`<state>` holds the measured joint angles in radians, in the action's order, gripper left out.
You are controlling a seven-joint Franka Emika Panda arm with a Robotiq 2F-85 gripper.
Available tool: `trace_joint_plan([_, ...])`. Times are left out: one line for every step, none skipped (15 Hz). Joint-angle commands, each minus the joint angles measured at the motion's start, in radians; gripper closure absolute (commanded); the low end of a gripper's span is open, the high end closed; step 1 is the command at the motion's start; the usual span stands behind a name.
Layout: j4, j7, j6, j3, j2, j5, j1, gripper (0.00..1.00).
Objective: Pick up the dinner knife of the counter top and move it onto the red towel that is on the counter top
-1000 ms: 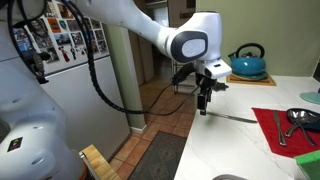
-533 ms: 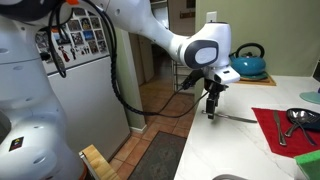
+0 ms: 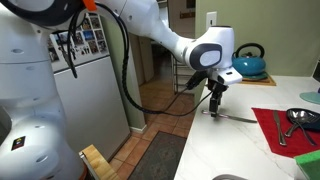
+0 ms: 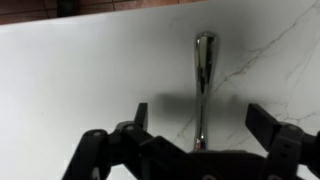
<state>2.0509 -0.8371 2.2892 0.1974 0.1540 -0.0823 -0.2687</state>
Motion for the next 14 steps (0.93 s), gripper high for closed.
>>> trace_joint_plan([0.006,0.056,0.065,0.012,0.034,-0.095,0.014,0.00])
trace_joint_plan([0.010,0.067,0.081,0.012,0.039,-0.115,0.014,0.00])
trace_joint_plan([0.015,0.080,0.097,0.013,0.043,-0.132,0.014,0.00])
trace_joint_plan([0.021,0.093,0.109,0.014,0.045,-0.148,0.012,0.00])
trace_joint_plan([0.024,0.104,0.122,0.014,0.050,-0.161,0.012,0.00])
trace_joint_plan([0.026,0.113,0.130,0.016,0.055,-0.170,0.011,0.00])
trace_joint_plan([0.027,0.129,0.136,0.016,0.060,-0.182,0.011,0.00])
trace_joint_plan([0.030,0.136,0.148,0.018,0.065,-0.185,0.013,0.00])
trace_joint_plan([0.035,0.154,0.154,0.017,0.068,-0.191,0.012,0.00])
trace_joint_plan([0.041,0.166,0.167,0.017,0.068,-0.194,0.013,0.00])
trace_joint_plan([0.047,0.178,0.173,0.017,0.066,-0.200,0.013,0.00])
trace_joint_plan([0.051,0.190,0.180,0.017,0.065,-0.205,0.013,0.00])
trace_joint_plan([0.055,0.204,0.187,0.016,0.065,-0.214,0.012,0.00])
trace_joint_plan([0.059,0.217,0.191,0.016,0.065,-0.221,0.011,0.00])
